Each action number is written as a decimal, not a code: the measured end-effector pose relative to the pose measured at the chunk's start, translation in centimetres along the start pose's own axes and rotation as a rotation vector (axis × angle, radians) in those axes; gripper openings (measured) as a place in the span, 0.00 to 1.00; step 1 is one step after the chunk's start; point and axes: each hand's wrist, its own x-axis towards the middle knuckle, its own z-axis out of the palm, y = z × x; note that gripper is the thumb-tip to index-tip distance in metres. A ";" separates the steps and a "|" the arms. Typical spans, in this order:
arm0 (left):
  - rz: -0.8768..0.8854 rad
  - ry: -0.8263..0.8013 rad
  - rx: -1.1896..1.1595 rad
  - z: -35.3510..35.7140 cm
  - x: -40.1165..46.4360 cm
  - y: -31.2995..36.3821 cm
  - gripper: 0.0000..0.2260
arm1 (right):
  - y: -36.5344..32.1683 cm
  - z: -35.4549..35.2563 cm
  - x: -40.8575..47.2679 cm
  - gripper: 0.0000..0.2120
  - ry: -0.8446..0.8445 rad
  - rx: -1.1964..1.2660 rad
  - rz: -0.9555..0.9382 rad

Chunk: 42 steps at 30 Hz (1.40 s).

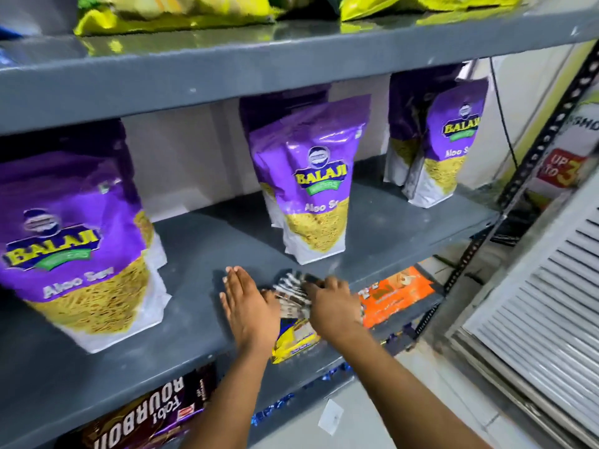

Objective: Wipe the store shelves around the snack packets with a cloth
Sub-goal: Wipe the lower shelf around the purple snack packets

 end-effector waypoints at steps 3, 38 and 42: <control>-0.058 -0.040 0.065 2.6 1.4 3.2 0.27 | 7.2 -1.7 1.7 0.22 0.026 -0.025 0.053; -0.171 -0.058 0.381 7.6 3.1 6.4 0.32 | 19.0 -5.8 25.7 0.26 -0.223 0.091 -0.393; -0.162 -0.077 0.399 7.4 2.9 6.4 0.32 | 22.1 -5.7 19.7 0.21 -0.209 0.219 -0.437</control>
